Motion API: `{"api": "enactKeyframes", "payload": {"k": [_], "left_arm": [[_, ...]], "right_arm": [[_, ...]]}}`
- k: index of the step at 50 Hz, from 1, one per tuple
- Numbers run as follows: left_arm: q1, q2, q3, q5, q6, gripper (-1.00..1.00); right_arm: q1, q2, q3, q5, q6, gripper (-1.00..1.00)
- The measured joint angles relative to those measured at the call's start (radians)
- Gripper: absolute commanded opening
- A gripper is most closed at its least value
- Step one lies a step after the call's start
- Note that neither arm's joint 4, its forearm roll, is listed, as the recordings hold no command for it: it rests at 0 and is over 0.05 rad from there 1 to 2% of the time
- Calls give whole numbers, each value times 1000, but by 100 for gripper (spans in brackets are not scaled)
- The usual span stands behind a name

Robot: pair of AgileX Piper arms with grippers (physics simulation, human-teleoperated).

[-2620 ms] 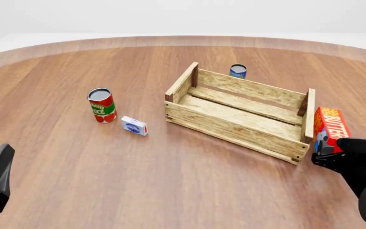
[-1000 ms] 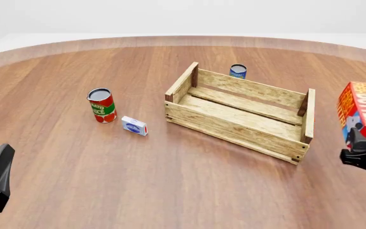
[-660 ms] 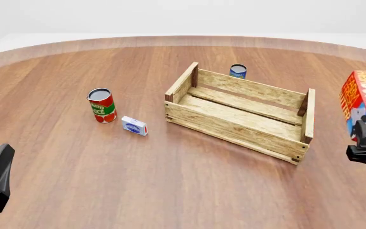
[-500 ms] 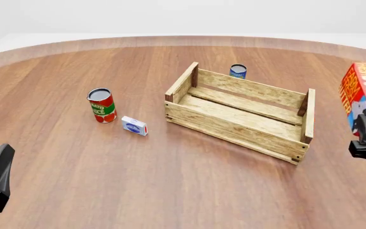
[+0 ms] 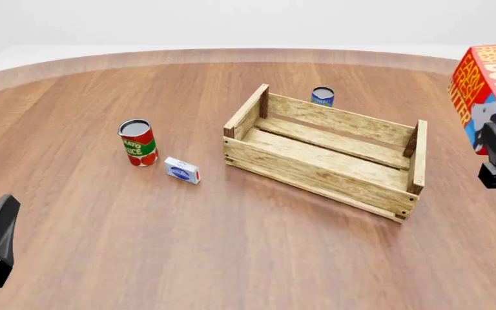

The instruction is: Pick up the butter and put it in the tray.

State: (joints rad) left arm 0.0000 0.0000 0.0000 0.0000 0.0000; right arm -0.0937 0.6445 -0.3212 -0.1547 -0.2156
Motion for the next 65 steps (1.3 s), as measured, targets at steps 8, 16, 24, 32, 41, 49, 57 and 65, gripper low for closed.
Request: {"api": "enactKeyframes", "payload": {"k": [8, 16, 24, 32, 41, 49, 57, 65], "left_arm": [[0, 0, 0, 0, 0, 100], [0, 0, 0, 0, 0, 100], [0, 0, 0, 0, 0, 100], [0, 0, 0, 0, 0, 100], [0, 0, 0, 0, 0, 100], [0, 0, 0, 0, 0, 100], [0, 0, 0, 0, 0, 100], [0, 0, 0, 0, 0, 100]], "right_arm": [[42, 24, -36, 12, 7, -100], [86, 63, -63, 5, 7, -100], [122, 107, -83, -11, 2, -100], [162, 157, -106, -31, -4, -100], [209, 215, -124, -62, -4, -100], [251, 271, -136, -94, 0, -100], [293, 328, -146, -126, 10, -100], [325, 377, -154, -153, 17, -100]]}}
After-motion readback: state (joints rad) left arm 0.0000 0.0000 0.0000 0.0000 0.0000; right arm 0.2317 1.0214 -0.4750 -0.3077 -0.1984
